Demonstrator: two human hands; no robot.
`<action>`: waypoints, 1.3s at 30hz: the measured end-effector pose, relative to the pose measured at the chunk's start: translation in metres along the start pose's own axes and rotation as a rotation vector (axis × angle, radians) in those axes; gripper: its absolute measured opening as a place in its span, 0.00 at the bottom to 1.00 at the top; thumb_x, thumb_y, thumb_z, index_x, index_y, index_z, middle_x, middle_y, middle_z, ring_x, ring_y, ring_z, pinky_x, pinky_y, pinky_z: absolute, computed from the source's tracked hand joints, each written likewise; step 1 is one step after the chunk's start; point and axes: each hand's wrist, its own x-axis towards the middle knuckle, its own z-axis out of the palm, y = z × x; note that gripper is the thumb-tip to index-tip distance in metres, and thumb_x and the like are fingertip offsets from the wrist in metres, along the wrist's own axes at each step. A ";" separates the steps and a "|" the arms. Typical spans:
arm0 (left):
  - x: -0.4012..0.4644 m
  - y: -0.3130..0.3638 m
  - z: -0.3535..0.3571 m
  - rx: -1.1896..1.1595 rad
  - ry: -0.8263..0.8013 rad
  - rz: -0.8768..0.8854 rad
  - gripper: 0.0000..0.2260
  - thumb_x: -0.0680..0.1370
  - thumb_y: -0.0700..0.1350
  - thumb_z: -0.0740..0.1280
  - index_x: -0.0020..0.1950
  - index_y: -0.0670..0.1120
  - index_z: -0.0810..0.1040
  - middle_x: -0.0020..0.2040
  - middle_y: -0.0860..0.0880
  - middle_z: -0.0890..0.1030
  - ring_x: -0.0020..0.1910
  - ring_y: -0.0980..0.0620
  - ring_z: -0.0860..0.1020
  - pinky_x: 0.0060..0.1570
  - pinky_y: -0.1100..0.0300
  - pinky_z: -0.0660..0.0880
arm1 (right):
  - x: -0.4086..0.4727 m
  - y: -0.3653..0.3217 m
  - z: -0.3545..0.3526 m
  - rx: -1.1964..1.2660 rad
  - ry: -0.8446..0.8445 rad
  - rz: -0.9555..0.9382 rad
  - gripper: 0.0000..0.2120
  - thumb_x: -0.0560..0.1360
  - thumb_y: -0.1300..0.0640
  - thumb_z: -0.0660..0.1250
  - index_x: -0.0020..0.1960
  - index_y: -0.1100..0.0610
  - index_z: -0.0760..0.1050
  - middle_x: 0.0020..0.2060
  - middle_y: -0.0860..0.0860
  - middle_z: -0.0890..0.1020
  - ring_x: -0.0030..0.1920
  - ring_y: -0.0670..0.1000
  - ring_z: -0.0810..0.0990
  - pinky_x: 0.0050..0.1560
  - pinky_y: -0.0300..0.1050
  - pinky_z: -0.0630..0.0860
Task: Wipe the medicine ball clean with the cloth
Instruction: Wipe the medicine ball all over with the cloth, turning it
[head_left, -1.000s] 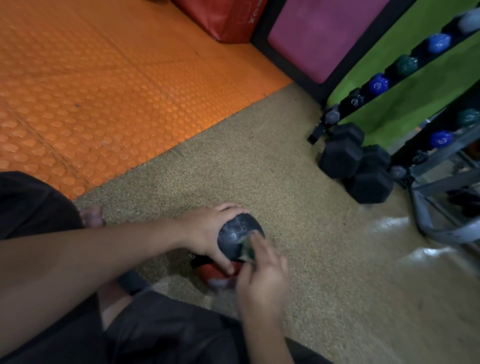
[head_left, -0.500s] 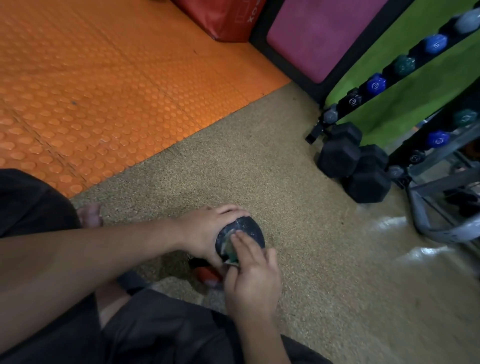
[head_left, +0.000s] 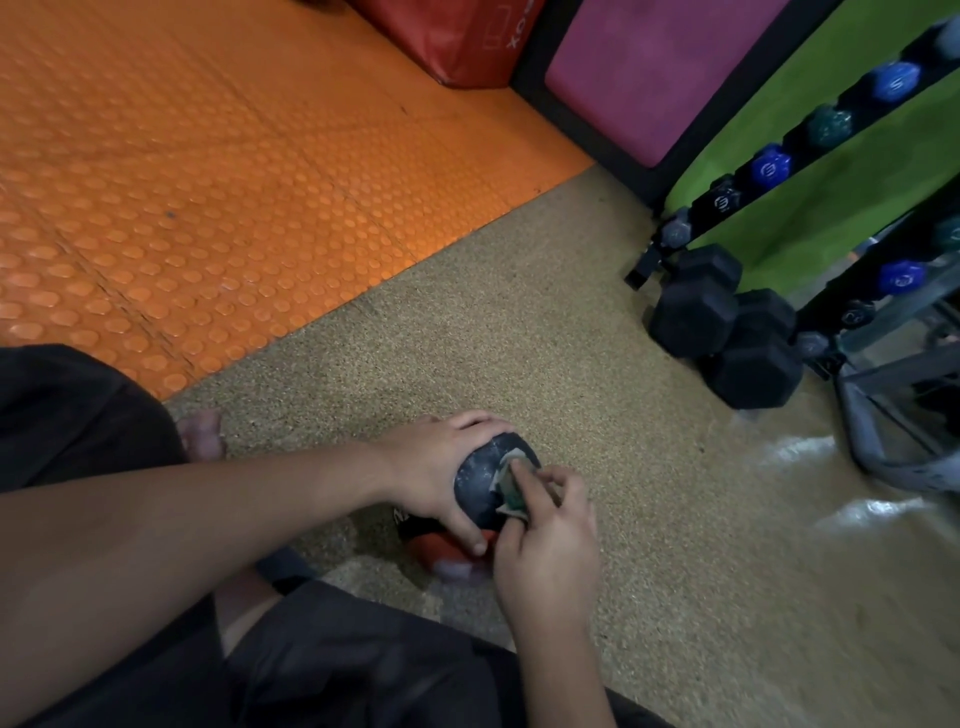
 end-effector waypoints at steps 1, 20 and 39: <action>-0.001 -0.003 -0.001 -0.009 -0.002 0.025 0.64 0.55 0.77 0.78 0.83 0.67 0.47 0.82 0.66 0.48 0.81 0.46 0.60 0.79 0.43 0.61 | -0.005 -0.002 -0.002 0.001 -0.023 -0.033 0.27 0.68 0.60 0.68 0.67 0.47 0.80 0.59 0.48 0.74 0.55 0.53 0.76 0.47 0.48 0.77; -0.013 0.013 0.004 0.122 0.006 0.080 0.60 0.65 0.64 0.82 0.85 0.62 0.45 0.84 0.60 0.47 0.77 0.45 0.61 0.76 0.52 0.59 | 0.011 -0.028 -0.048 -0.016 -0.476 -0.071 0.13 0.72 0.49 0.63 0.53 0.53 0.77 0.41 0.49 0.82 0.42 0.54 0.81 0.41 0.48 0.77; 0.005 0.006 0.009 0.106 0.029 -0.012 0.60 0.63 0.71 0.79 0.84 0.62 0.45 0.84 0.61 0.49 0.76 0.38 0.67 0.76 0.45 0.65 | 0.028 -0.030 -0.056 -0.260 -0.596 -0.167 0.31 0.75 0.46 0.59 0.76 0.56 0.65 0.58 0.55 0.81 0.57 0.58 0.82 0.51 0.51 0.78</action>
